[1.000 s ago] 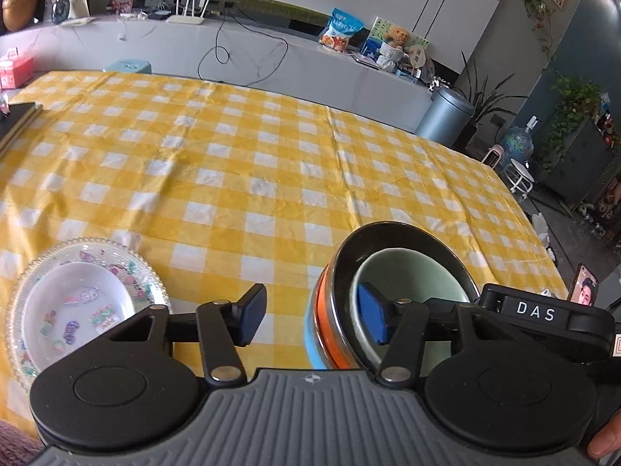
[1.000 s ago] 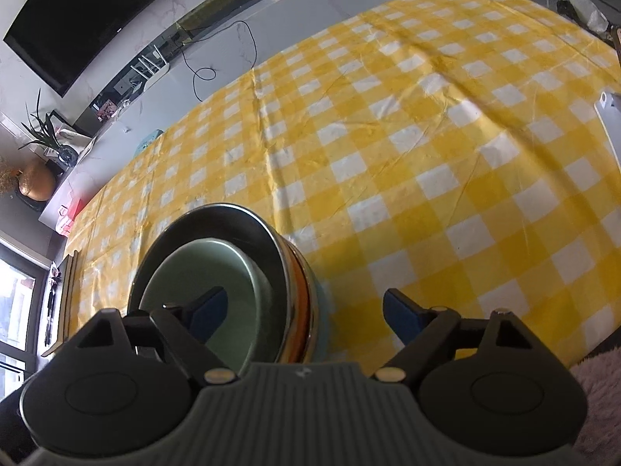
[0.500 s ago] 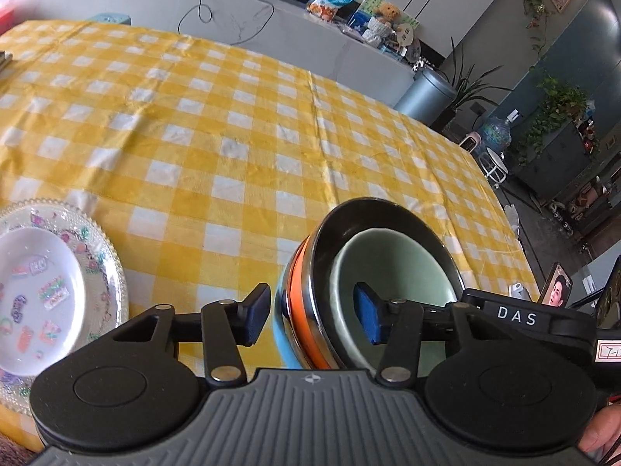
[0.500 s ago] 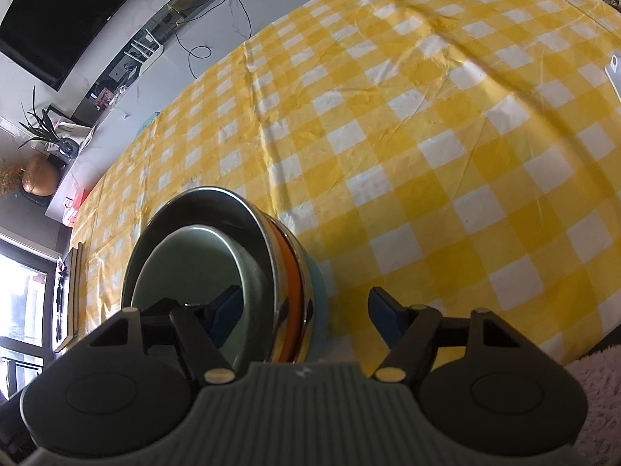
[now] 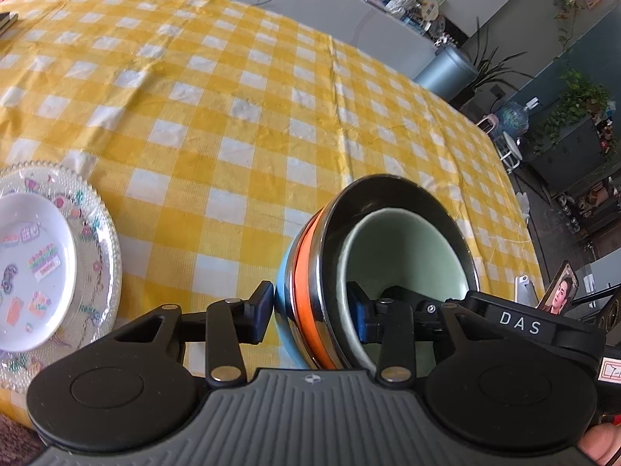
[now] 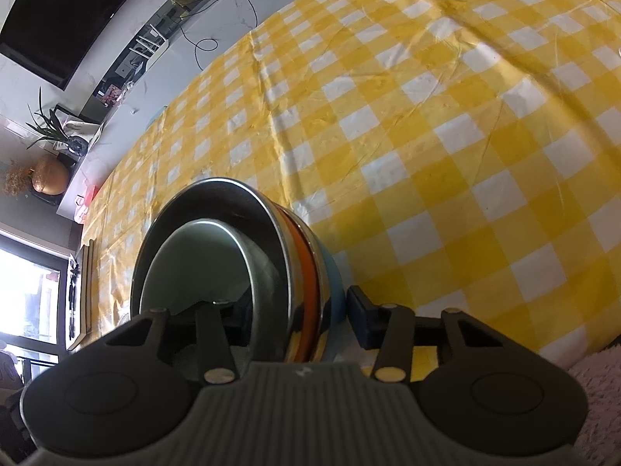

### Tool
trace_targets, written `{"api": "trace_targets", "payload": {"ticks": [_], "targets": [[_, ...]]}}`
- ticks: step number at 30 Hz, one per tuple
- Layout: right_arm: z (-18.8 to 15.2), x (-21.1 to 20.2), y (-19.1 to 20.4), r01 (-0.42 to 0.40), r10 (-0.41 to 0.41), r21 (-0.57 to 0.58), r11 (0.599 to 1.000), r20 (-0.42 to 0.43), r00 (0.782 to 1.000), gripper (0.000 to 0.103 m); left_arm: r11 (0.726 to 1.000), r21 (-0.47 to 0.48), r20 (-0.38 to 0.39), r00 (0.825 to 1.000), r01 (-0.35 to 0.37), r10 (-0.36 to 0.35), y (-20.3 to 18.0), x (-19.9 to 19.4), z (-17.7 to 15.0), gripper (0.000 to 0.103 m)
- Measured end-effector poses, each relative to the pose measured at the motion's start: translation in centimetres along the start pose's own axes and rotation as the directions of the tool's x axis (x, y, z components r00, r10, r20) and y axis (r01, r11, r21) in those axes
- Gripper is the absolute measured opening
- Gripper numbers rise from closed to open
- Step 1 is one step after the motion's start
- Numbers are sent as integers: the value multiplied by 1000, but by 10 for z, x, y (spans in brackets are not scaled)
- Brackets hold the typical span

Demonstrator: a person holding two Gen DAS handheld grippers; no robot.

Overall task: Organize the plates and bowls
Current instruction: 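Lift the bowl stack and carry it over the sticker bowl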

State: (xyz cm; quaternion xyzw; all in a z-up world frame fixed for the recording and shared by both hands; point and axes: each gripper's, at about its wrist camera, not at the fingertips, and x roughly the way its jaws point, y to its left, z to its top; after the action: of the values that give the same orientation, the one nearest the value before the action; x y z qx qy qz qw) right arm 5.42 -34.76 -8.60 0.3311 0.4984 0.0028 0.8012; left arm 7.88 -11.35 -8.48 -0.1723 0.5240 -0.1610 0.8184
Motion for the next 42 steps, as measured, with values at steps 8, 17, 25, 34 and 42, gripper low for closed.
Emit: {"api": "trace_targets", "payload": {"ticks": [8, 17, 25, 34, 42], "targets": [[1, 0, -1, -1, 1, -1, 1000, 10, 1000, 45, 1000, 8, -3, 1000, -22, 22, -2, 1, -1, 44], [1, 0, -2, -13, 13, -6, 1000, 9, 1000, 43, 999, 13, 2, 999, -37, 37, -3, -4, -3, 44], [-3, -5, 3, -47, 47, -13, 999, 8, 999, 42, 998, 24, 27, 998, -53, 53, -2, -20, -5, 44], [-12, -9, 27, -92, 92, -51, 994, -15, 996, 42, 997, 17, 70, 995, -79, 78, 12, -51, -5, 43], [-23, -2, 71, -131, 127, -93, 987, -48, 991, 41, 992, -35, 113, 986, -118, 121, 41, -88, 1, 43]]}}
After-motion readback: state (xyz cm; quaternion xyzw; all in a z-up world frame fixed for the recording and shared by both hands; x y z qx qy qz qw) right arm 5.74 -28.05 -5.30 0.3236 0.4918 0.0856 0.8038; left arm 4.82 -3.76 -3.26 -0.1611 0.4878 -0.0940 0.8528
